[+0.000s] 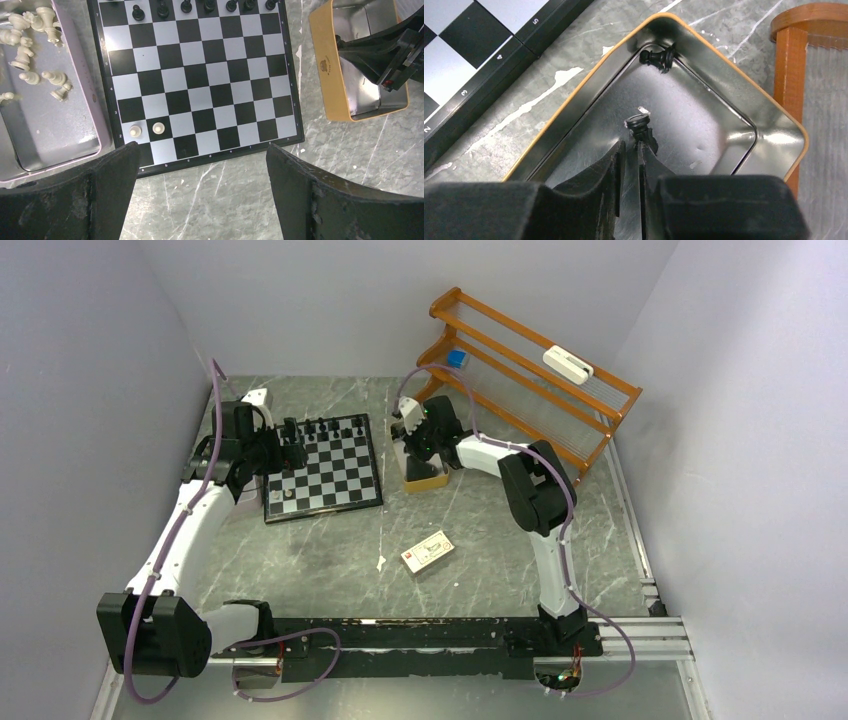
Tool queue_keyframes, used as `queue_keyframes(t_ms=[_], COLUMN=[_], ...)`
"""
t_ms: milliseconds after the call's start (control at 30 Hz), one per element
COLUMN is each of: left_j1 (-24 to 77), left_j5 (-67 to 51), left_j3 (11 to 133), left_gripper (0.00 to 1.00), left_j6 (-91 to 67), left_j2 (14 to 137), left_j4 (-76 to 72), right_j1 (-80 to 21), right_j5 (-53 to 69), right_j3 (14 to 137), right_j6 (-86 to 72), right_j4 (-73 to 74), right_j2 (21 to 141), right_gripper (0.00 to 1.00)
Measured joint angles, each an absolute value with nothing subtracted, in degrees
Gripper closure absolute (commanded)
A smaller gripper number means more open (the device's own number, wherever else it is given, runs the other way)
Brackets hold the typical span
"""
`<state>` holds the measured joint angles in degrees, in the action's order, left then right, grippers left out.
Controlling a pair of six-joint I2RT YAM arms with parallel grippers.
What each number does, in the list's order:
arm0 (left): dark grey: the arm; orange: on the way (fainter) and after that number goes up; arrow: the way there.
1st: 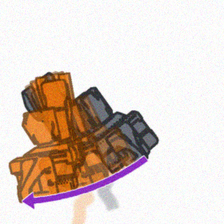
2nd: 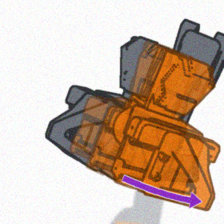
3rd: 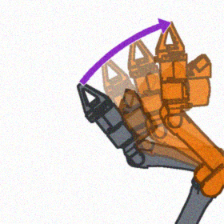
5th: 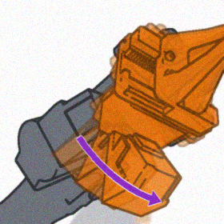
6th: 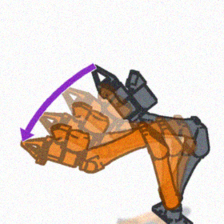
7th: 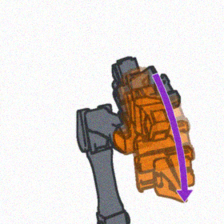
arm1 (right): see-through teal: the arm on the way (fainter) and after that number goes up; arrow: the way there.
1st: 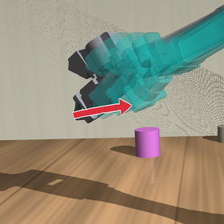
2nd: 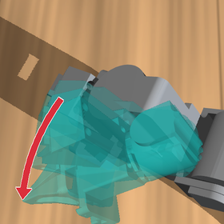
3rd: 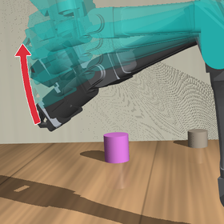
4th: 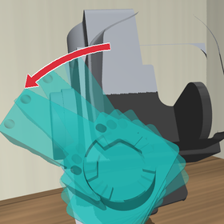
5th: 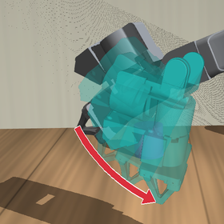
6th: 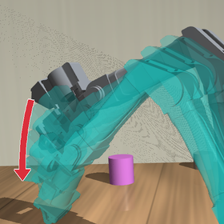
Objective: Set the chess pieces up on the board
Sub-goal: Pick up the chess piece from the storage box.
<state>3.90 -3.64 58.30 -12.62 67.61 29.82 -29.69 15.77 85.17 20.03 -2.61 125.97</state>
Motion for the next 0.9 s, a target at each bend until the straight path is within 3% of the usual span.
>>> queue_keyframes(t_ms=[100, 400, 900], left_j1=[3.9, 3.9, 3.9], left_j5=[-3.64, -3.64, -3.68], left_j3=[58.3, 58.28, 58.28], left_gripper=[0.0, 0.0, 0.0], left_j6=[-12.6, -12.6, -12.6], left_j2=[67.61, 67.59, 67.61], left_j4=[29.82, 29.82, 29.8], right_j1=[-29.69, -29.74, -29.74], right_j5=[15.59, 14.5, 16.03], right_j3=[85.17, 87.88, 90.08], right_j6=[19.62, 23.7, 30.79], right_j4=[-1.65, 1.34, 1.67], right_j2=[125.93, 125.95, 128.68], right_gripper=[0.66, 0.56, 0.59])
